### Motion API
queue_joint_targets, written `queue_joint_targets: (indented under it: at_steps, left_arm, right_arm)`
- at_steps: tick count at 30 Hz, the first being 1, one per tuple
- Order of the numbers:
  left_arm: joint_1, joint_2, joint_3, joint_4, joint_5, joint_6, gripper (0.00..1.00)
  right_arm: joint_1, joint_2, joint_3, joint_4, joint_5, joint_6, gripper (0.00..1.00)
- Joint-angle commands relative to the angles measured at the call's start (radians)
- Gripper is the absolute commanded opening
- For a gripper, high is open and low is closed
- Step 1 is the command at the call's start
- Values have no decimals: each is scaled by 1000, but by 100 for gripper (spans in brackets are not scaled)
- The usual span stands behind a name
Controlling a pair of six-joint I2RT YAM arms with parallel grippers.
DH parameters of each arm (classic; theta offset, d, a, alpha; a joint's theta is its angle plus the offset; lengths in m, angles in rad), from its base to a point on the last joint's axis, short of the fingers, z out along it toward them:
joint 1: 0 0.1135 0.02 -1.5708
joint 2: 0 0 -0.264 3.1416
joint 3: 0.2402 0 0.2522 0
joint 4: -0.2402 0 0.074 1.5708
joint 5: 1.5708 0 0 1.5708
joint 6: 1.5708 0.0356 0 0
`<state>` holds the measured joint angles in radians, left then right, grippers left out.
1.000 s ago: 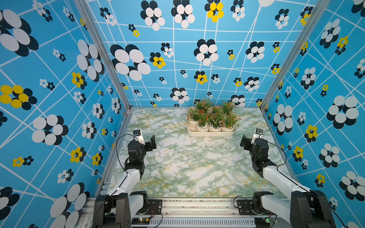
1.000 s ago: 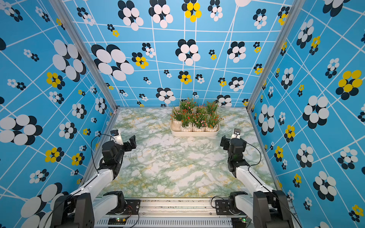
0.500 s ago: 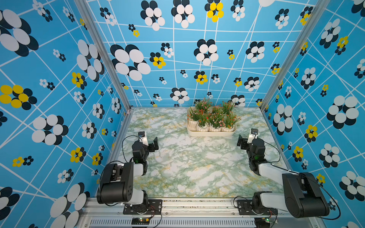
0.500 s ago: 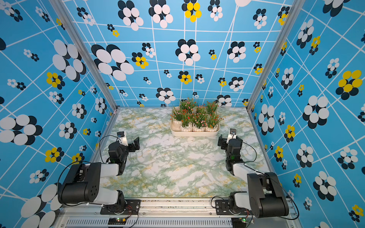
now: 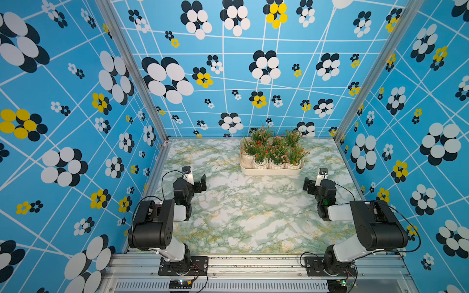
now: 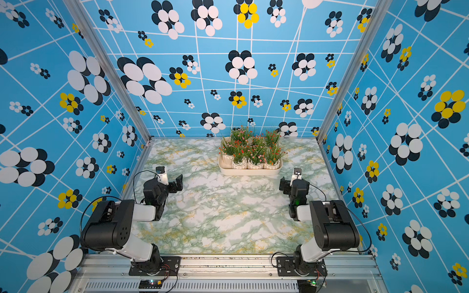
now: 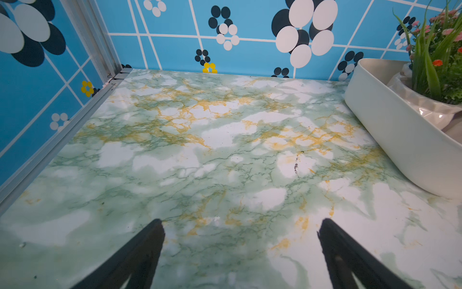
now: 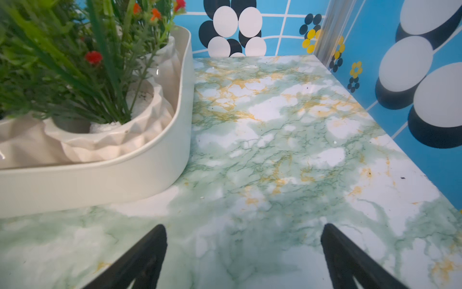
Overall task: Put the potted gypsophila into the storage box
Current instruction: Reset both arms
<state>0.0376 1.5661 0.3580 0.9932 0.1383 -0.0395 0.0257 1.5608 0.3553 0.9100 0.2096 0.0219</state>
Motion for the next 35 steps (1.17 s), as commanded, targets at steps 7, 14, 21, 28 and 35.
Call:
queue_joint_targets:
  at_steps: [7,14,21,28,35]
  left_arm:
    - [-16,-9,17,-47,-20,32,99]
    - [-16,-9,18,-47,-20,31,99]
    - [-16,-9,18,-48,-20,32,100]
    - [-17,-9,18,-47,-20,32,99]
    - [-16,-9,18,-47,-20,32,99]
  right_arm:
    - [-3,-1,16,40,-62,0,99]
    - [-3,-1,17,39,-61,0,99]
    - [-3,-3,18,37,-60,1,99]
    - [-3,-1,19,36,-61,1,99]
    - [-3,-2,24,27,-59,2,99]
